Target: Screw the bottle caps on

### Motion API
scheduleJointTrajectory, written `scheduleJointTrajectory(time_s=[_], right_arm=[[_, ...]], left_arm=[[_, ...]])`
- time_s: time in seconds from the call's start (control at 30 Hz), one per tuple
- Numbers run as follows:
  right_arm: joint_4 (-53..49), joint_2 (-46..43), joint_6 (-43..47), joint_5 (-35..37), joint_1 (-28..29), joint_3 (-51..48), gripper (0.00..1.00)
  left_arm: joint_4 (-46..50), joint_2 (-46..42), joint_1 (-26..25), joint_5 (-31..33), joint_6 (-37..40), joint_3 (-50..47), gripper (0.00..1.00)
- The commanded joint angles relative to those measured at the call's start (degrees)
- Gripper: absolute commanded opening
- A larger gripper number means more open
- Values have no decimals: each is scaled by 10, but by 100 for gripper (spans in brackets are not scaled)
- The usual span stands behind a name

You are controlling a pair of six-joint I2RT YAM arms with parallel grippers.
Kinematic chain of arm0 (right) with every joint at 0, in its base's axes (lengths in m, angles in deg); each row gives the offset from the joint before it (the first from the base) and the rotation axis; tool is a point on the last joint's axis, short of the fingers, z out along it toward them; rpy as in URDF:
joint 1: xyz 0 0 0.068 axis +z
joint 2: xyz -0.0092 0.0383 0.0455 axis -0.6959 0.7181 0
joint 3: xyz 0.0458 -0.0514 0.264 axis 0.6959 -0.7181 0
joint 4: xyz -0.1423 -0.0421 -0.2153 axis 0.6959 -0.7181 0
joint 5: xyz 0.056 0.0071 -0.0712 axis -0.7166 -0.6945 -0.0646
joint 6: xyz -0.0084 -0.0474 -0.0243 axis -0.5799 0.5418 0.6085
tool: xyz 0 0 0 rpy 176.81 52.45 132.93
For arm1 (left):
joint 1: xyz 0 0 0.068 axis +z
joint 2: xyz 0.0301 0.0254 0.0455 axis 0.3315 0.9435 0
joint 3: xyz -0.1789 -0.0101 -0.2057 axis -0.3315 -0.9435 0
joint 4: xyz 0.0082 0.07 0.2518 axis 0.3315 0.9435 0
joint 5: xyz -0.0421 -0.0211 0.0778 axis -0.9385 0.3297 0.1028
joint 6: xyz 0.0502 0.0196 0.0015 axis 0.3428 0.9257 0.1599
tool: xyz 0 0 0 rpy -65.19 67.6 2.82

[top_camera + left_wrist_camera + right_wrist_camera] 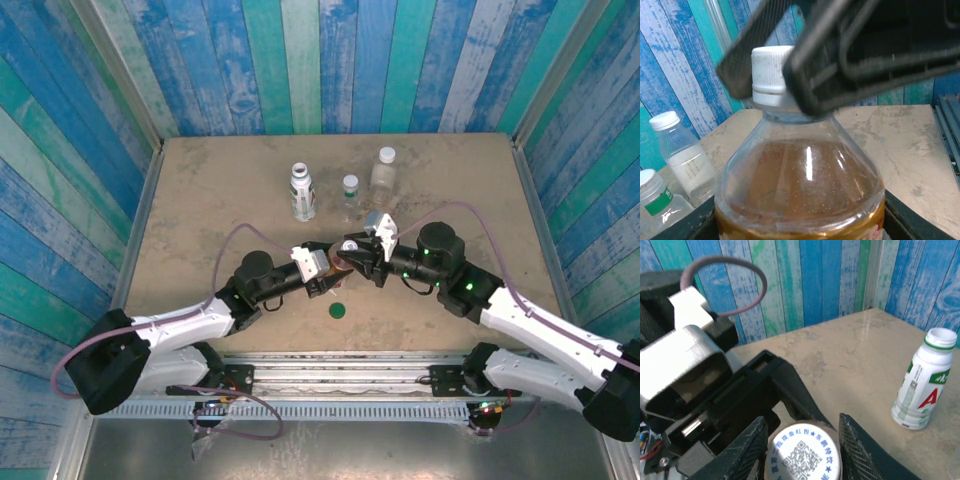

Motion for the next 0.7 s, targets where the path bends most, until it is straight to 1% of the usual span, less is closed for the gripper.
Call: scheduleJointTrajectory(time_s=[0.0, 0.1, 0.13, 0.17, 0.2, 0.23, 0.27, 0.33, 0.37, 0.4, 0.47, 0.5, 0.57, 0.67], right_arm=[[-18, 5, 12, -9, 1, 16, 35], [-22, 3, 10, -1, 1, 19, 28], [-22, 1, 10, 9, 1, 19, 24], [-22, -2, 5, 27, 1, 18, 20], [-25, -4, -1, 50, 1, 19, 15], [-30, -7, -9, 81, 0, 20, 12], [-35, -8, -13, 111, -2, 22, 11], [-51, -7, -19, 172, -7, 27, 9], [-61, -5, -22, 201, -13, 29, 7], [-66, -3, -21, 222, -21, 30, 7], [-67, 6, -11, 246, -47, 29, 6], [-67, 11, -7, 247, -62, 30, 6], [-66, 27, -8, 242, -105, 33, 7], [-46, 63, -11, 236, -173, 38, 6]], left_arm=[[-10, 7, 0, -4, -1, 15, 47], [-8, 6, 0, -2, 1, 14, 49], [-8, 6, -1, -1, 1, 14, 51], [-9, 6, -1, 2, 2, 14, 55], [-7, 6, -1, 6, 3, 13, 63], [-8, 6, -1, 10, 4, 12, 72], [-10, 6, 0, 16, 4, 8, 82], [-24, 7, 0, 37, 0, -3, 98], [-38, 8, 0, 58, -8, -13, 97], [-49, 8, 0, 78, -18, -20, 94], [-76, 7, 6, 108, -37, -42, 94], [-90, 6, 12, 119, -50, -53, 94], [-117, 5, 35, 122, -82, -72, 94], [-140, 0, 60, 132, -107, -96, 94]])
